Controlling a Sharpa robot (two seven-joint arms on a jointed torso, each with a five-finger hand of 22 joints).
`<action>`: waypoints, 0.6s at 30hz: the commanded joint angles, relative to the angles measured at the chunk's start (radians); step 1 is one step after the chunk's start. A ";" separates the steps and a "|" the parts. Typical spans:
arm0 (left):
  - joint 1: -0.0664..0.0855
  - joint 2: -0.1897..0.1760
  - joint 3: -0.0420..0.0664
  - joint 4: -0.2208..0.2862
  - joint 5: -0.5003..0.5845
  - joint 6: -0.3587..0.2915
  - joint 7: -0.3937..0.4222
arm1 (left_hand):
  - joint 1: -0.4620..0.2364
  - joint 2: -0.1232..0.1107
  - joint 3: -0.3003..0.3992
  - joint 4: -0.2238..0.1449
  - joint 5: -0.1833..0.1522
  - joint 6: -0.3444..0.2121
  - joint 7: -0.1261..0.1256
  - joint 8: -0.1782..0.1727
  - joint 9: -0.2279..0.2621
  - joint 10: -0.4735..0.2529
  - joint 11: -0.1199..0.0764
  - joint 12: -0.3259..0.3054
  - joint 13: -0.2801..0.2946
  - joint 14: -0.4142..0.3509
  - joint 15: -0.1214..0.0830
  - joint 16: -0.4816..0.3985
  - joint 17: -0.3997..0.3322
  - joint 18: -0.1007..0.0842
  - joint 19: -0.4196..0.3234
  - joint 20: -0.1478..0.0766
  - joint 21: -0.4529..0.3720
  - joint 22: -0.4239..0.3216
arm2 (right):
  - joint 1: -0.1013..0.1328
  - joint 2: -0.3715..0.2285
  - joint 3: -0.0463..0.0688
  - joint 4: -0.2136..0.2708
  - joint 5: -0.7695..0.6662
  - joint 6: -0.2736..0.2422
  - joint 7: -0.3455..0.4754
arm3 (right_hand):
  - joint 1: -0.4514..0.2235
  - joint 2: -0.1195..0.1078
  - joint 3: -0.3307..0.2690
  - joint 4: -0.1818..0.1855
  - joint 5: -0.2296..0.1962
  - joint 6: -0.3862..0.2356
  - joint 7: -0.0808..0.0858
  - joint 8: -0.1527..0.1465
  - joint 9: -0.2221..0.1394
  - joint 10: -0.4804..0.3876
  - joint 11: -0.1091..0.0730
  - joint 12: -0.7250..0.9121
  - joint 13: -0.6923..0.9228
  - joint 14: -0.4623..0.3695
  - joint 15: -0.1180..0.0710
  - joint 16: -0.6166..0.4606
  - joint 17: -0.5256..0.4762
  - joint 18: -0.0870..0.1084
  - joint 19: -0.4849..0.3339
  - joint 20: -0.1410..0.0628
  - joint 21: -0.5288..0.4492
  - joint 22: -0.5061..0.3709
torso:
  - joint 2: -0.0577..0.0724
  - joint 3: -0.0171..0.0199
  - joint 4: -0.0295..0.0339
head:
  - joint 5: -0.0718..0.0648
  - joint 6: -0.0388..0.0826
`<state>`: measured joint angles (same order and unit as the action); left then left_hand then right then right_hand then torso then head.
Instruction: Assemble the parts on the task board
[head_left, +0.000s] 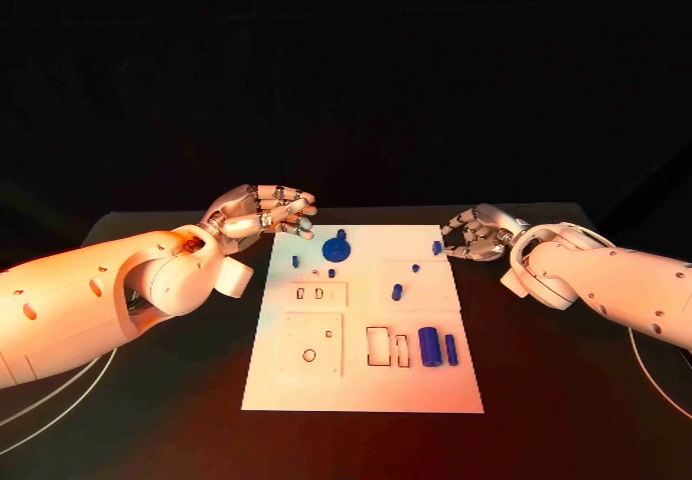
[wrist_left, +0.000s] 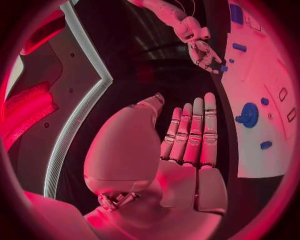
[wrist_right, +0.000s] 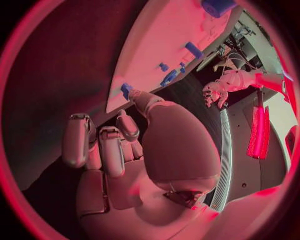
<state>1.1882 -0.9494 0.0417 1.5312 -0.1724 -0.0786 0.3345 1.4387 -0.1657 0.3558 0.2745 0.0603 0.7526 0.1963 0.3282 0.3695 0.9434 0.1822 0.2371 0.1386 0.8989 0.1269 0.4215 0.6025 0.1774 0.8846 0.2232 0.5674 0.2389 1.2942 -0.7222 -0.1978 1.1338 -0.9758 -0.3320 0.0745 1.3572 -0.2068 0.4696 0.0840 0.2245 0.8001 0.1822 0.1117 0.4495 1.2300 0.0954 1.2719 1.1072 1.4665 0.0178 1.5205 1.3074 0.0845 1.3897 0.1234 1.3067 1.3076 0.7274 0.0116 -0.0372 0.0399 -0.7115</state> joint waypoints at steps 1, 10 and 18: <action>0.000 0.002 0.001 0.003 -0.001 0.028 0.020 | -0.007 -0.006 -0.005 0.000 -0.005 -0.002 0.049 -0.005 0.000 -0.003 0.002 -0.003 -0.002 0.007 0.002 -0.006 -0.001 0.005 0.008 -0.001 -0.004 -0.001 | -0.004 0.009 0.000 -0.008 -0.016 0.009 0.016 | 0.000 -0.008 0.002 -0.003 0.004 -0.008 0.001 -0.005 -0.001 0.006 -0.001 0.004 0.001 0.079 0.001 0.005 0.155 -0.012 0.005 -0.001 0.001 0.002 | 0.000 -0.0011 0.0020 | 0.001 -0.006; 0.000 0.002 0.001 0.002 -0.002 0.026 0.017 | -0.008 -0.006 -0.007 0.000 -0.005 -0.002 0.049 -0.005 0.000 -0.003 0.002 -0.003 -0.002 0.007 0.002 -0.006 -0.001 0.005 0.009 -0.001 -0.005 -0.002 | -0.012 0.027 0.000 -0.025 -0.016 0.019 0.015 | 0.002 -0.003 0.010 -0.006 0.003 0.000 0.002 -0.002 0.000 0.010 -0.001 0.008 0.007 0.080 0.000 0.005 0.157 -0.012 0.005 -0.001 0.002 0.003 | -0.002 -0.0012 0.0004 | 0.004 -0.013; 0.000 0.001 0.001 0.002 -0.002 0.023 0.014 | -0.008 -0.004 -0.007 0.001 -0.004 -0.002 0.049 -0.005 0.000 -0.003 0.002 -0.003 -0.002 0.007 0.002 -0.006 -0.002 0.005 0.009 -0.001 -0.005 -0.002 | -0.014 0.034 0.000 -0.028 -0.016 0.027 0.017 | -0.004 0.001 0.025 -0.010 0.000 0.038 -0.001 0.015 0.006 0.017 -0.003 0.012 0.015 0.079 -0.001 0.006 0.157 -0.012 0.006 -0.002 0.002 0.006 | -0.002 -0.0007 -0.0005 | 0.003 -0.014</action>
<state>1.1880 -0.9496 0.0417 1.5306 -0.1728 -0.0716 0.3377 1.4388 -0.1657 0.3545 0.2732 0.0603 0.7526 0.1963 0.3282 0.3695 0.9435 0.1821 0.2372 0.1387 0.8989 0.1269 0.4215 0.6017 0.1774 0.8845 0.2232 0.5674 0.2381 1.2808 -0.6904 -0.1980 1.1064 -0.9810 -0.3262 0.0776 1.3571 -0.2068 0.4893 0.0728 0.2244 0.8331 0.1817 0.1237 0.4548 1.2403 0.0914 1.2798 1.1218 1.4665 0.0178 1.5205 1.3073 0.0845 1.3896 0.1234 1.3067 1.3074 0.7253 0.0105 -0.0384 0.0450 -0.7249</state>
